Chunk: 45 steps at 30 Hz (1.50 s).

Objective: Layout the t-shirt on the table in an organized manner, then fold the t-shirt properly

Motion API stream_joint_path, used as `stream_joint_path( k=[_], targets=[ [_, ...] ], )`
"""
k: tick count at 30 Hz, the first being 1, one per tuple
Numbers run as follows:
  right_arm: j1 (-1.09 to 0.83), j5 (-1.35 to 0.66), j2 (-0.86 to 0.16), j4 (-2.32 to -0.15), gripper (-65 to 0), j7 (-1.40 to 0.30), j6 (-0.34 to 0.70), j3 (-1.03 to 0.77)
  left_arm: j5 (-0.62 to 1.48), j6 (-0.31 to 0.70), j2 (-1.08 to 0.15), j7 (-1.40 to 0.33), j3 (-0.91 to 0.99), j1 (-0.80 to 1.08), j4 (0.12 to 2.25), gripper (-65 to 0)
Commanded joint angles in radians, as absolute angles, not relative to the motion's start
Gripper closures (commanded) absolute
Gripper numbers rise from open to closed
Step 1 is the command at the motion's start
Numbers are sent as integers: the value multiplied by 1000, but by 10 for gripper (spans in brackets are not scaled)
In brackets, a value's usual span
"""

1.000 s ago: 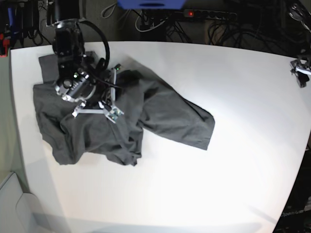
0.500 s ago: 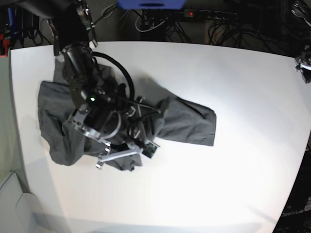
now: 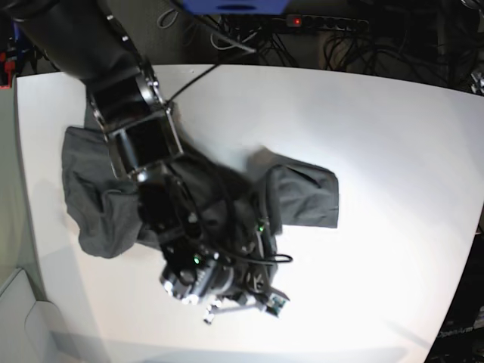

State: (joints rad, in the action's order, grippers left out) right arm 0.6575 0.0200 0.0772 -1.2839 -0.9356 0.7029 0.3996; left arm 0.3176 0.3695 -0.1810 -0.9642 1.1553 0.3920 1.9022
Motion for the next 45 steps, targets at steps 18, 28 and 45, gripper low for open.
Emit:
stream_joint_path(
  k=[18,28,45],
  targets=[
    [1053,5,117,-711,-5,-403,698,131,328,371,-166,-943,1222,460,1949,-477],
    [1044,5,120,-587,-377,-351,698,119,329,371,-165,-943,1219,461,1949,-477],
    [598,2,54,-1136,-371,-779,698,96,418,483,-136,-944,1053,378,1949,-473]
  ],
)
